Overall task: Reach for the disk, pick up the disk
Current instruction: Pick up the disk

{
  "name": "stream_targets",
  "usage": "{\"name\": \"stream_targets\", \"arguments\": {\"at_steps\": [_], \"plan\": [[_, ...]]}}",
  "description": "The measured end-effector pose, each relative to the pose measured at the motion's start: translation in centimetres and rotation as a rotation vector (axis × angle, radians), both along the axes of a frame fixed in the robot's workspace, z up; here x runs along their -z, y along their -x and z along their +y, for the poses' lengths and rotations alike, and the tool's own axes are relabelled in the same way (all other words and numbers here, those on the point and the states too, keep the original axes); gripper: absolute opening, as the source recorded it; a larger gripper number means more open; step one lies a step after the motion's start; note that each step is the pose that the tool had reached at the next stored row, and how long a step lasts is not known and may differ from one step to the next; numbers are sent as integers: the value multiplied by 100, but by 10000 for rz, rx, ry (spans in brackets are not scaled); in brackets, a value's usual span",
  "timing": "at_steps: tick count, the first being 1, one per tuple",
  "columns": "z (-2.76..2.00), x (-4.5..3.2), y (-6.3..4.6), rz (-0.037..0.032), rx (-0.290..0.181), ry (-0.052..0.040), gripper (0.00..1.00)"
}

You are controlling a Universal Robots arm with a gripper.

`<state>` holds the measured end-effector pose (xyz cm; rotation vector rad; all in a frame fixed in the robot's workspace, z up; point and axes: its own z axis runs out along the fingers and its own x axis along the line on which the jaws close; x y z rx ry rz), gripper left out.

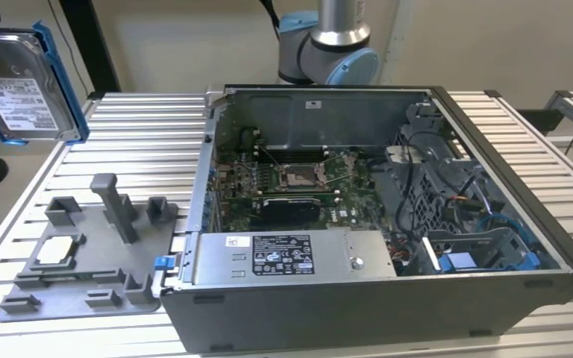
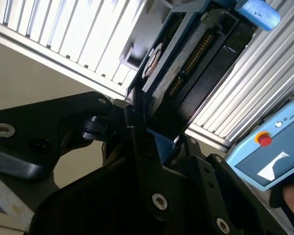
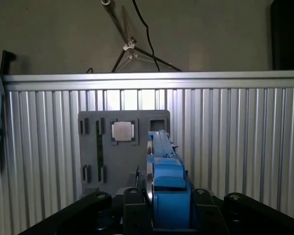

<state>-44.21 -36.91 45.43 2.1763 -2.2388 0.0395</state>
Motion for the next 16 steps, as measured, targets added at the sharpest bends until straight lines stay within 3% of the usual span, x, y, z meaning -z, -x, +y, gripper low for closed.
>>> {"name": "stream_targets", "arguments": {"at_steps": [16], "plan": [[1, -161, 1, 0, 2, 0, 0]]}}
